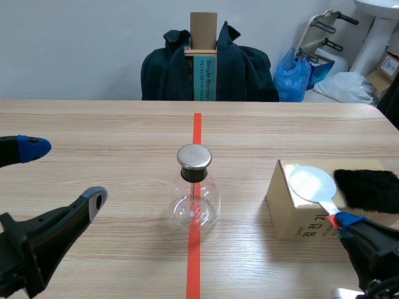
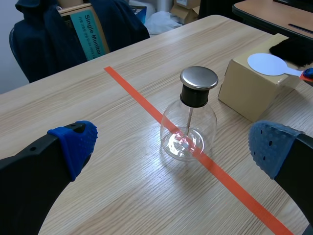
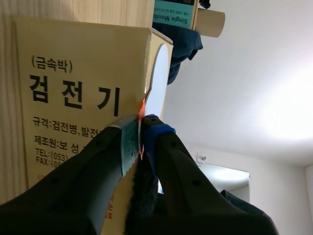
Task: Do the electroscope experiment.
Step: 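Pick up the white charging plate, then bring the plate to the electroscope and point at the metal foil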
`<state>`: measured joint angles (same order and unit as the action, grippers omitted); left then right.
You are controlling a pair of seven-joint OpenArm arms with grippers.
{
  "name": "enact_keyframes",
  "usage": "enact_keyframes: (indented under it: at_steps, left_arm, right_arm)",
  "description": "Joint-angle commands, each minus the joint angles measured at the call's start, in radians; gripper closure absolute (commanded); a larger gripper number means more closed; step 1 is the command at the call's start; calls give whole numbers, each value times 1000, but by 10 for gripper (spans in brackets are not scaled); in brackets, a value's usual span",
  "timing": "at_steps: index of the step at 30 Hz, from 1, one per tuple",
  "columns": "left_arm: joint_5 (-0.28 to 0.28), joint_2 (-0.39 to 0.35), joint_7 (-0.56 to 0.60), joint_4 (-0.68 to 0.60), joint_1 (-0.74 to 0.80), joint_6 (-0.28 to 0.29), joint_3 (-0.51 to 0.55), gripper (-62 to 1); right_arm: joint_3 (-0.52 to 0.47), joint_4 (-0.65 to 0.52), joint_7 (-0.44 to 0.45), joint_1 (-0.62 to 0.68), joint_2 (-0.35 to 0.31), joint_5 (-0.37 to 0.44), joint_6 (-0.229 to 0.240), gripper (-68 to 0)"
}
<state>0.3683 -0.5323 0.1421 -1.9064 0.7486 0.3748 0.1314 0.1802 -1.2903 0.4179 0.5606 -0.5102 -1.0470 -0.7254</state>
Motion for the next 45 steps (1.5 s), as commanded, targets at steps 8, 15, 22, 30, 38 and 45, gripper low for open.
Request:
enact_keyframes:
  at_steps: [8,15,22,30,38,45]
  left_arm:
    - [1,2,14,-17,2,2,-8,-623]
    - [-47,-23,-90,0,-37,28,-8,-208]
    - [-46,-104,-102,157,-199,135,-57,-19]
    - [-56,-121,11,475,-471,249,-229,-19]
    - [-146,-71,177,780,-736,249,-510,-19]
    - [-232,36,249,984,-868,227,-628,-19]
  right_arm:
    - [-135,-164,-8,27,-19,105,-58,-8]
    - [-224,-299,-9,27,-18,171,-58,-8]
    - [-301,-426,-11,27,-10,248,-58,-8]
    - [-341,-526,-8,26,-10,327,-58,-8]
    - [-345,-607,10,26,-10,378,-58,-8]
    - [-348,-657,37,21,-10,405,-58,-8]
